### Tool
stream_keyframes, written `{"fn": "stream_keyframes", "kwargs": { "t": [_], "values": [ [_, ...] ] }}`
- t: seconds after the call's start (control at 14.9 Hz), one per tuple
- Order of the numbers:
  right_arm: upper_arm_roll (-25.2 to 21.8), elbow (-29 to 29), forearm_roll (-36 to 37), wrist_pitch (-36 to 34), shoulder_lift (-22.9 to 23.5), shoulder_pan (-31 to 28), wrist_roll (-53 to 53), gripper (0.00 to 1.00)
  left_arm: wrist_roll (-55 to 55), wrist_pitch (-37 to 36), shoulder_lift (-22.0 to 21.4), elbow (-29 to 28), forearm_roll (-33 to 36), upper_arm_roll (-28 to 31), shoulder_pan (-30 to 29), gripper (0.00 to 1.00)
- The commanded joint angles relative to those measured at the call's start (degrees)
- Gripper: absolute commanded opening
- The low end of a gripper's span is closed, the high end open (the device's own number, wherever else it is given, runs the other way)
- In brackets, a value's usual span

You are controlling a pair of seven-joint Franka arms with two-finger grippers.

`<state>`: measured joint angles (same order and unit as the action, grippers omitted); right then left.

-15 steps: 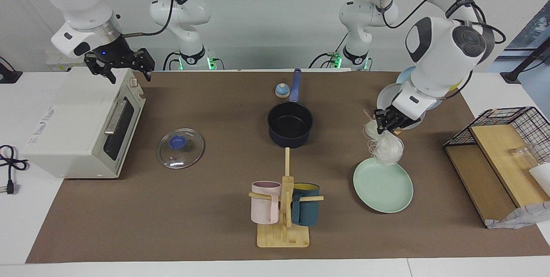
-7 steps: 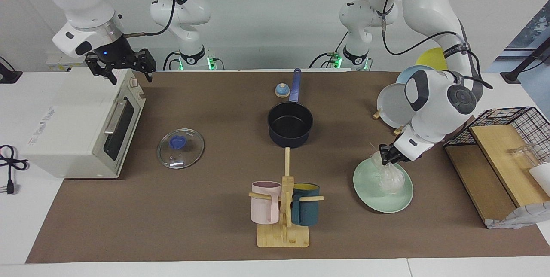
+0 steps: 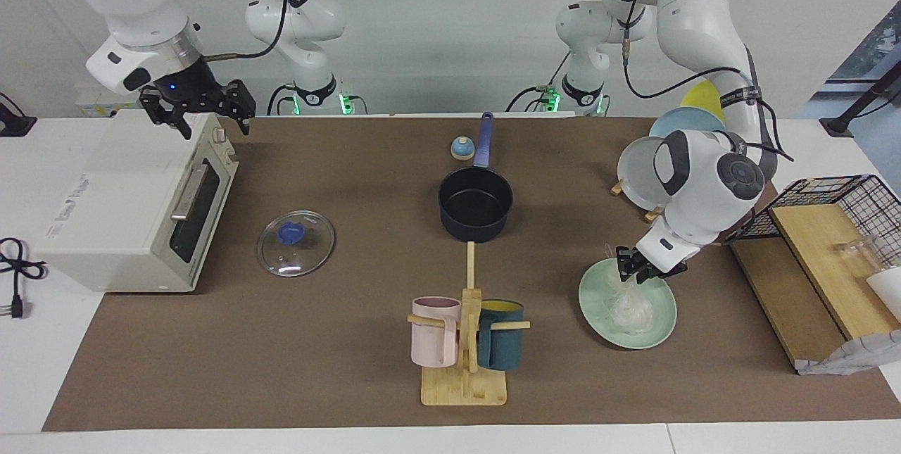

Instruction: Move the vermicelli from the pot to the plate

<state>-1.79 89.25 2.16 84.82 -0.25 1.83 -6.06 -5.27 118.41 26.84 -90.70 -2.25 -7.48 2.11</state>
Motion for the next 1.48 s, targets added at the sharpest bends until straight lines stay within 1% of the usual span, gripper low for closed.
{"fn": "stream_keyframes", "kwargs": {
  "t": [0.0,0.13,0.27,0.4,0.8,1.01,1.14,1.27,1.41],
  "values": [
    [0.39,0.31,-1.10,0.25,-0.54,-0.77,0.79,1.00,-0.09,-0.37,-2.31,0.09,1.28,0.10,0.09,1.00],
    [0.47,0.31,-1.10,0.17,-0.63,-0.69,0.79,1.00,1.13,-2.99,-5.64,0.17,1.20,0.10,-0.09,1.00],
    [0.47,0.31,-1.10,0.08,-0.63,-0.69,0.79,1.00,5.60,-6.68,-8.80,0.35,1.28,0.10,-0.09,1.00],
    [0.39,0.31,-1.10,0.08,-0.63,-0.77,0.79,1.00,7.81,-9.76,-11.79,0.35,1.28,0.10,0.09,1.00],
    [0.39,0.40,-1.10,-0.89,-0.81,-0.86,0.70,1.00,8.17,-22.67,-22.16,-0.17,1.81,0.01,-0.09,1.00],
    [0.47,0.40,-1.10,-0.19,-0.81,-1.04,0.79,1.00,8.08,-28.48,-25.77,-0.61,3.30,-0.07,-0.09,1.00],
    [0.47,0.40,-1.10,-0.19,-0.81,-0.95,0.79,1.00,8.08,-30.51,-28.32,-1.84,3.30,-0.08,-0.17,1.00],
    [0.47,0.31,-1.10,-0.19,-0.81,-0.95,0.79,1.00,8.43,-32.78,-29.47,-2.20,3.30,0.01,-0.18,1.00],
    [0.47,0.31,-1.10,-0.19,-0.81,-0.86,0.79,1.00,8.96,-34.47,-29.74,-2.46,3.22,0.01,-0.26,1.00]
  ]
}}
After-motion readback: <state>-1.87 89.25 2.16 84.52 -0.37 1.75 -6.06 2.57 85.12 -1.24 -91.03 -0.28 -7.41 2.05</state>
